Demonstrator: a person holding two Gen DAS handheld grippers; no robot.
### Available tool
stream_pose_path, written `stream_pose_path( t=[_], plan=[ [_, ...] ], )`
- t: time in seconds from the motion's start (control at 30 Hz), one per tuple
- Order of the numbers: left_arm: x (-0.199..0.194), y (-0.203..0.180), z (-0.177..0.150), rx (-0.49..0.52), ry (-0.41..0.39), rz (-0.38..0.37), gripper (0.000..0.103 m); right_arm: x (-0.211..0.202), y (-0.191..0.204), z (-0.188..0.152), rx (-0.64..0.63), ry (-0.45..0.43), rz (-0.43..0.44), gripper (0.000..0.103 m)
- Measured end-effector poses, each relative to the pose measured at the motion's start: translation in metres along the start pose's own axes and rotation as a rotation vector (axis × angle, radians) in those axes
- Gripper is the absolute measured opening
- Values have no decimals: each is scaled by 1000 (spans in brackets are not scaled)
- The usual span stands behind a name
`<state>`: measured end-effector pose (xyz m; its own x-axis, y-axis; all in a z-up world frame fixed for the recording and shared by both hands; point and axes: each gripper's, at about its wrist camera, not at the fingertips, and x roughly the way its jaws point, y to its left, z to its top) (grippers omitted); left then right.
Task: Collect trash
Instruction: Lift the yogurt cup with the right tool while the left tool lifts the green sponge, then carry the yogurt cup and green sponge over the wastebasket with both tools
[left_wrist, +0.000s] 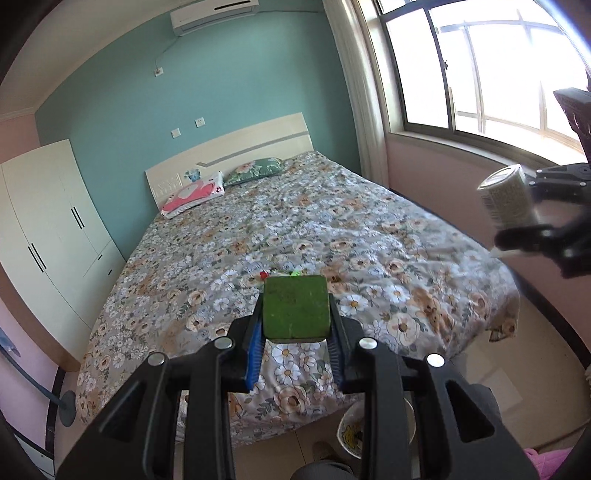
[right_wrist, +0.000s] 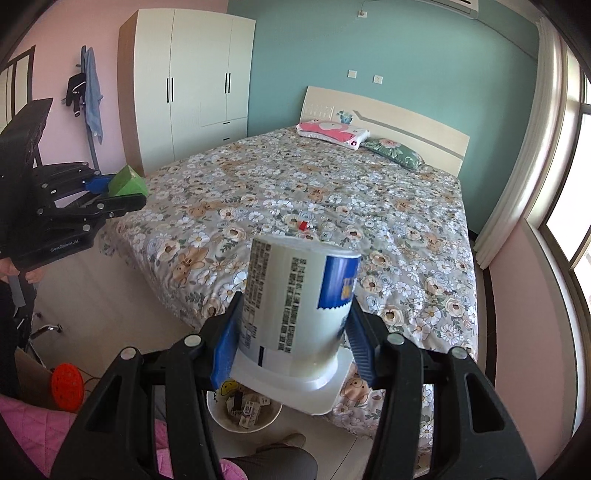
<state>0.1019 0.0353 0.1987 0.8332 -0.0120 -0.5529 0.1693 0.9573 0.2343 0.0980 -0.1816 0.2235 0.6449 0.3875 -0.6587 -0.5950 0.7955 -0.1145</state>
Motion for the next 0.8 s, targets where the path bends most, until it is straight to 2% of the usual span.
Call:
stream_pose_path(
  t=[0.2,0.3,0.6,0.8],
  plan=[
    [32,-24,-49,39,98,-114,32,41,19,-41,-9,65,77,54],
    [60,-37,-77,52,165,-146,32,64,23,-63,0,98,117,54],
    [139,-57,-157,5,374,-243,32,141,29,-126,55,235,198,54],
    [187,-67,-202,-45,491,-270,32,195,33,-162,79,331,249,54]
  ],
)
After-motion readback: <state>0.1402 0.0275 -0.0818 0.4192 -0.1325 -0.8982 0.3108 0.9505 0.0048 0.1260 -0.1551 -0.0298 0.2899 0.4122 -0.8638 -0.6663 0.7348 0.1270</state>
